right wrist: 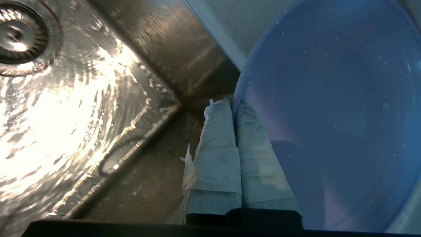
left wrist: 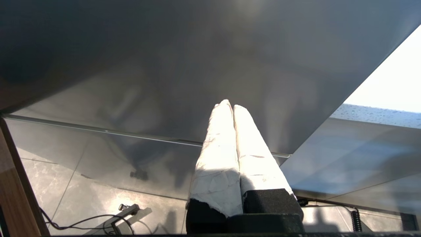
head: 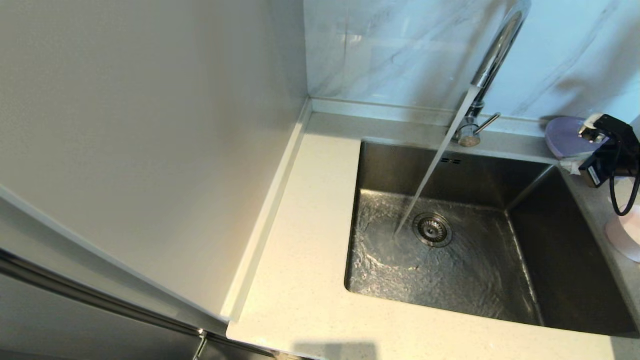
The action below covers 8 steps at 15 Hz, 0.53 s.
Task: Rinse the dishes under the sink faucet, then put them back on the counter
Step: Place the plate on the table
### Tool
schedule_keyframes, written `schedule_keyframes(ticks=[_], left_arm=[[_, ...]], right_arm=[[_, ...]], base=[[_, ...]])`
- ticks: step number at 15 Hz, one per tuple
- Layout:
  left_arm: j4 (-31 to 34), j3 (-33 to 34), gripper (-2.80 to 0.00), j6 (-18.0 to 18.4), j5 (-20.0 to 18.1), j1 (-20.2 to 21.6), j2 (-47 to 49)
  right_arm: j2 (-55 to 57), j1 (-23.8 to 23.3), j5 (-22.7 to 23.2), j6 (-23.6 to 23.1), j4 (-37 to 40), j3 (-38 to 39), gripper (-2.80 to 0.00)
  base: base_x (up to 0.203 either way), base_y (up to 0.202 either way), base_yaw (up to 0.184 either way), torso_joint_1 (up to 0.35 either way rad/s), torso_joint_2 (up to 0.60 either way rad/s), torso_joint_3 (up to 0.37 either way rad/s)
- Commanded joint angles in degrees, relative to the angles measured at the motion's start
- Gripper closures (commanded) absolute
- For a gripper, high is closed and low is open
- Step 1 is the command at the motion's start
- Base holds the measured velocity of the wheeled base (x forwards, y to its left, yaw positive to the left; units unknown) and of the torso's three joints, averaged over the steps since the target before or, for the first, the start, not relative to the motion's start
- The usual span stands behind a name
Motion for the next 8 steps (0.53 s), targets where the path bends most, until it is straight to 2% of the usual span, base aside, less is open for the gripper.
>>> schedule_keyframes(ticks=[1,8], left_arm=[[0.0,0.0,0.00,0.0,0.0,0.0,0.0],[0.0,0.0,0.00,0.0,0.0,0.0,0.0]], right_arm=[[1.2,-1.4,0.2,-0.6,0.2,-0.2,0.00],[-0.2,-2.1,0.2,-0.4,0.7,1.8,0.00]], base=[[0.000,0.000,0.000,0.000,0.00,0.000],[0.000,0.000,0.000,0.000,0.00,0.000]])
